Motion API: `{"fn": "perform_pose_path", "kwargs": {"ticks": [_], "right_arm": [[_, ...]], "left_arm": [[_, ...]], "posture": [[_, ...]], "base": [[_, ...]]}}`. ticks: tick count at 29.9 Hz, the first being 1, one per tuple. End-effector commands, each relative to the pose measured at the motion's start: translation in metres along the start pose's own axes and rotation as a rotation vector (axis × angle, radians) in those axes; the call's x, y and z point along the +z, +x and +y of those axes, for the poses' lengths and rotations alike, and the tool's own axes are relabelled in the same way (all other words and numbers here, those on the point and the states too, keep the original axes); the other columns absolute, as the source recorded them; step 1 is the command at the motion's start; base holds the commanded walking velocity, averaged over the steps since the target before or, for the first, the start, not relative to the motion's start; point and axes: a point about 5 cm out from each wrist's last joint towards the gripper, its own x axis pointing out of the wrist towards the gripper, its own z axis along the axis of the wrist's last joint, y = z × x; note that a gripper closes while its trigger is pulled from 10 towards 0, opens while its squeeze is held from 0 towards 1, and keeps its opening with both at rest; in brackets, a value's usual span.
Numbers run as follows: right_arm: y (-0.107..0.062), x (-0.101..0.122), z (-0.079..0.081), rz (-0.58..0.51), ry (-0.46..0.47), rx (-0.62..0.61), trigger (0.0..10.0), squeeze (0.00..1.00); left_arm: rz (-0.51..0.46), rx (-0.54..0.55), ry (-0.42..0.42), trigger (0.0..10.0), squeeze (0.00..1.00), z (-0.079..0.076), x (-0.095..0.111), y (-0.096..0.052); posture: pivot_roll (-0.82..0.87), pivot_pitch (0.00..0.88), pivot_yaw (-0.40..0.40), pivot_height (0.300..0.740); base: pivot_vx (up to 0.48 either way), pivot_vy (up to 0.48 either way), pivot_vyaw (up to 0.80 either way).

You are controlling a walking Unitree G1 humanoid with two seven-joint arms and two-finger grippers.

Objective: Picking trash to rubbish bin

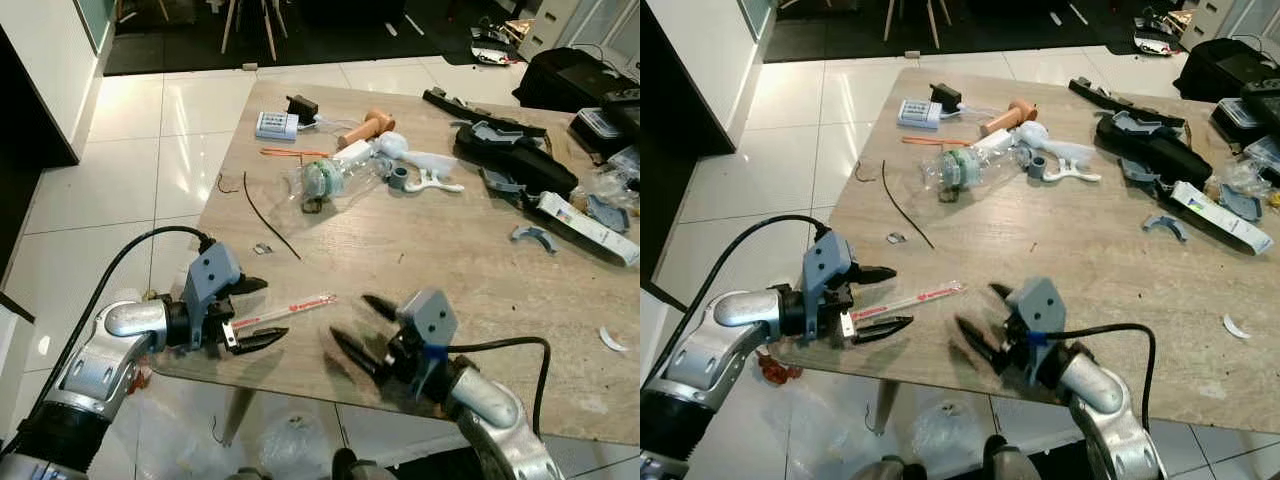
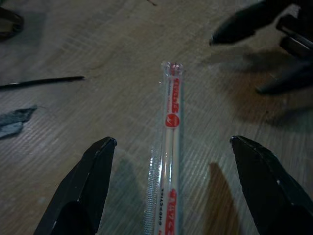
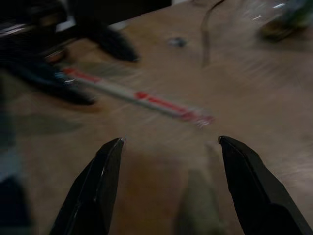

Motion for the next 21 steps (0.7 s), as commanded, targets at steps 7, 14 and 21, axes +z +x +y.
{"fn": "perform_pose_path", "kwargs": {"ticks": [7,14,21], "right_arm": [[0.002,0.005,0.014,0.018,0.081,0.098,10.0,0.0],[0.003,0.005,0.012,0.032,0.073,0.101,10.0,0.0],[0.002,0.006,0.011,0.049,0.085,0.101,10.0,0.0]], "left_arm": [[0.034,-0.033,-0.026,10.0,1.0,-0.002,-0.006,-0.005],[0.085,-0.091,-0.062,10.0,0.0,-0.008,-0.012,0.001],[0.144,-0.144,-0.12,10.0,0.0,-0.014,-0.02,0.003]], "posture": [[-0.01,0.21,0.002,0.74],[-0.01,0.209,0.0,0.74],[-0.01,0.21,0.003,0.74]], "base": [[0.0,0.0,0.0],[0.0,0.0,0.0],[0.0,0.0,0.0]]}}
